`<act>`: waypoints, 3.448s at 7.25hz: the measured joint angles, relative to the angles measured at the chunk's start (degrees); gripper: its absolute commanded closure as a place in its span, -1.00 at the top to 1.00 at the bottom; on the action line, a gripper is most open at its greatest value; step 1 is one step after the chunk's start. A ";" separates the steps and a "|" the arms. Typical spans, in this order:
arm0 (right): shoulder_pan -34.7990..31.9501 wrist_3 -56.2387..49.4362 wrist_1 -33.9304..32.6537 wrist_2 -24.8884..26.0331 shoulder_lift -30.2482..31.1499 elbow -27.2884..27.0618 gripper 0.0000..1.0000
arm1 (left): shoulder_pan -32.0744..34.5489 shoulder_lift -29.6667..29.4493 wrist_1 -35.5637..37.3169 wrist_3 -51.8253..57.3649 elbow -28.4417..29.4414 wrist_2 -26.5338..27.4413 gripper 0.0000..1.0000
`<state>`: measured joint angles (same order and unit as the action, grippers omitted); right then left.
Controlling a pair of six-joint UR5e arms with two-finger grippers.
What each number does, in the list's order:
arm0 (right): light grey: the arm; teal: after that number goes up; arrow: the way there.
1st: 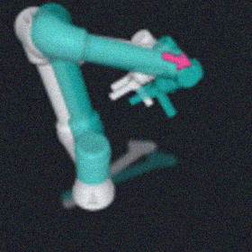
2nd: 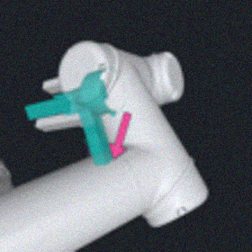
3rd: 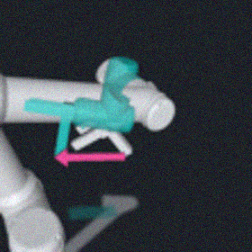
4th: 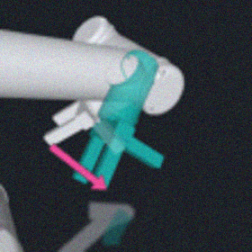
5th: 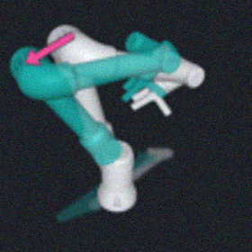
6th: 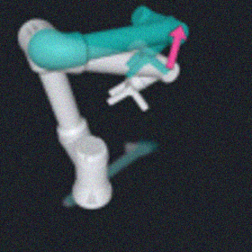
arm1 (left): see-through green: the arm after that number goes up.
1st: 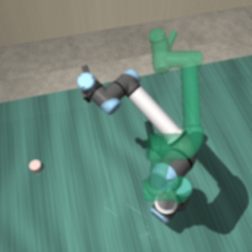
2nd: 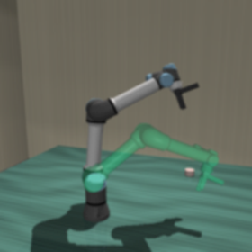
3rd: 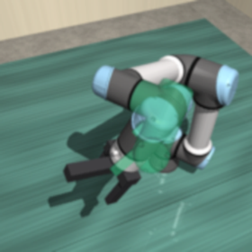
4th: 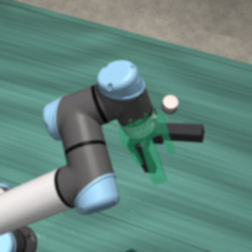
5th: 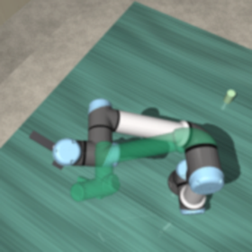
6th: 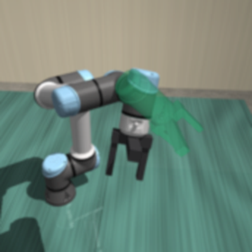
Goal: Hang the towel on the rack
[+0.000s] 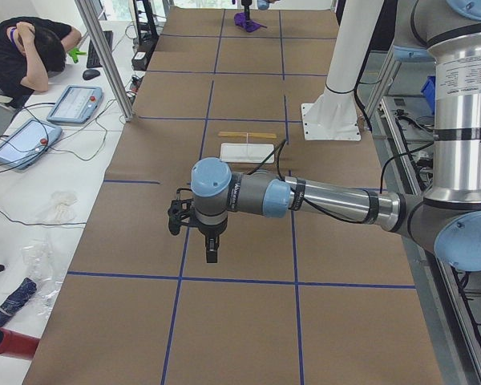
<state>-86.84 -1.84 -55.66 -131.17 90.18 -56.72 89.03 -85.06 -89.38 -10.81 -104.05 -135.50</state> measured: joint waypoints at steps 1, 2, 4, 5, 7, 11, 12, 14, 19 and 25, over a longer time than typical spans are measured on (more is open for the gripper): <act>0.00 -0.03 0.02 0.02 -0.17 -0.20 -1.00 | 0.00 -0.01 0.00 0.00 -0.01 -0.02 1.00; -0.01 -0.11 0.05 -0.01 -0.42 -0.41 -1.00 | 0.00 -0.02 0.00 0.00 -0.01 0.00 1.00; -0.03 -0.16 0.09 -0.12 -0.71 -0.97 -1.00 | 0.00 -0.06 0.00 0.00 -0.02 0.04 1.00; -0.06 -0.09 0.07 -0.15 -0.78 -1.48 -1.00 | 0.00 -0.06 0.00 0.00 -0.01 0.01 1.00; -0.31 0.01 0.09 -0.71 -0.73 -3.64 -1.00 | 0.00 -0.13 0.00 0.00 -0.04 -0.02 1.00; -6.59 0.36 -0.65 -10.53 -0.53 -11.74 -1.00 | 0.02 -0.18 0.00 -0.02 -0.25 -0.25 1.00; -7.77 2.02 -1.57 -12.27 -0.68 -14.33 -1.00 | 0.06 -0.15 0.02 -0.06 -0.64 -0.65 1.00; -8.17 13.46 -5.71 -15.35 -1.28 -25.27 -1.00 | 0.01 -1.56 0.02 -0.16 -1.31 -1.02 1.00; 10.05 61.24 -6.95 -9.72 -19.70 -40.99 -1.00 | -9.70 -17.80 -7.07 -16.87 0.57 -0.13 1.00; 36.87 97.34 1.74 23.02 -26.67 -53.12 -1.00 | -28.61 -30.14 -35.02 -87.50 4.11 0.45 1.00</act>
<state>-49.98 95.50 -53.92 -108.15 63.51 -109.84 60.42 -115.20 -124.40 -98.31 -99.94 -135.06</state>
